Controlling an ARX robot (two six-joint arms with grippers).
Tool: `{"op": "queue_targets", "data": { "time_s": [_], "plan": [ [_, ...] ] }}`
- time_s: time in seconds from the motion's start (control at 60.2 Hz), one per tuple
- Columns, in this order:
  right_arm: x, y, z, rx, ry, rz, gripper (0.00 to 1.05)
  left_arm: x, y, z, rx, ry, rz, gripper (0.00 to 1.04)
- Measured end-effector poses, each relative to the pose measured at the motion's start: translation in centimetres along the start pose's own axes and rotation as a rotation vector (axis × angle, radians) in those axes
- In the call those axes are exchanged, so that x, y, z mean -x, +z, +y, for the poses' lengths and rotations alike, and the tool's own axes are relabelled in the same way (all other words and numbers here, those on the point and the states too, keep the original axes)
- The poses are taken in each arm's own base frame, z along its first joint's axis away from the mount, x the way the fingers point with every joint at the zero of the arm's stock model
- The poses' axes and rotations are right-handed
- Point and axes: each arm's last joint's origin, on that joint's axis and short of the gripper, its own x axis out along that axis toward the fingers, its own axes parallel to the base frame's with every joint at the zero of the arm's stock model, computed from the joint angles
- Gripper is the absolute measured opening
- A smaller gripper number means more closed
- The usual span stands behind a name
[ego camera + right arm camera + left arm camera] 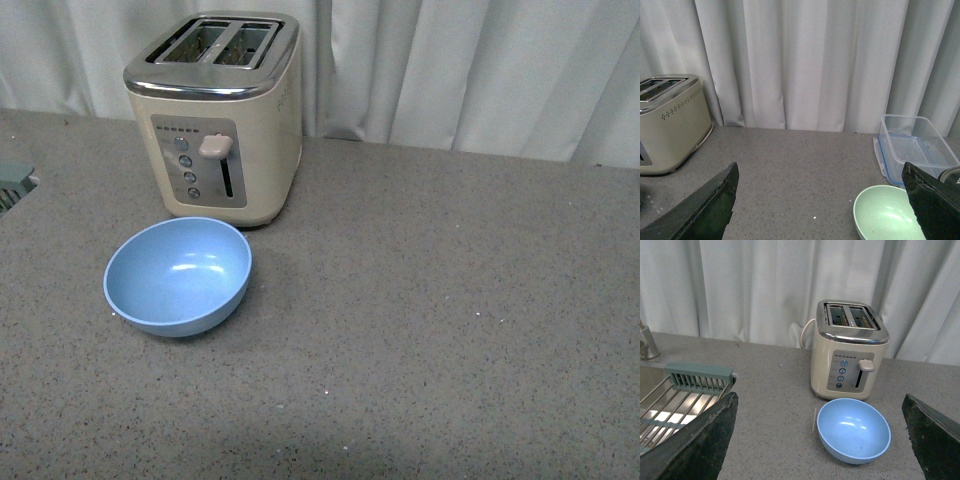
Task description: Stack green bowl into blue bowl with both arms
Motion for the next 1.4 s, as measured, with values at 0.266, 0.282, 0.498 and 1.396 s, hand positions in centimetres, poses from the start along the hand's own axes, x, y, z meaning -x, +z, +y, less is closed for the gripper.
{"op": "queue_targets", "data": {
  "time_s": [0.266, 0.282, 0.498, 1.396],
  "plan": [
    [0.0, 0.0, 0.0, 0.0, 0.0, 0.0, 0.96, -1.1, -1.7, -1.0, 0.373, 0.07, 0.623, 0.98],
    [0.0, 0.0, 0.0, 0.0, 0.0, 0.0, 0.96, -1.3, -1.8, -1.1, 0.394, 0.087, 0.632, 0.98],
    [0.0, 0.0, 0.0, 0.0, 0.0, 0.0, 0.96, -3.5, -2.7, -1.7, 0.475, 0.178, 0.647, 0.98],
    [0.0, 0.0, 0.0, 0.0, 0.0, 0.0, 0.96, -9.9, -6.3, -4.0, 0.521, 0.15, 0.811, 0.98]
  ]
}}
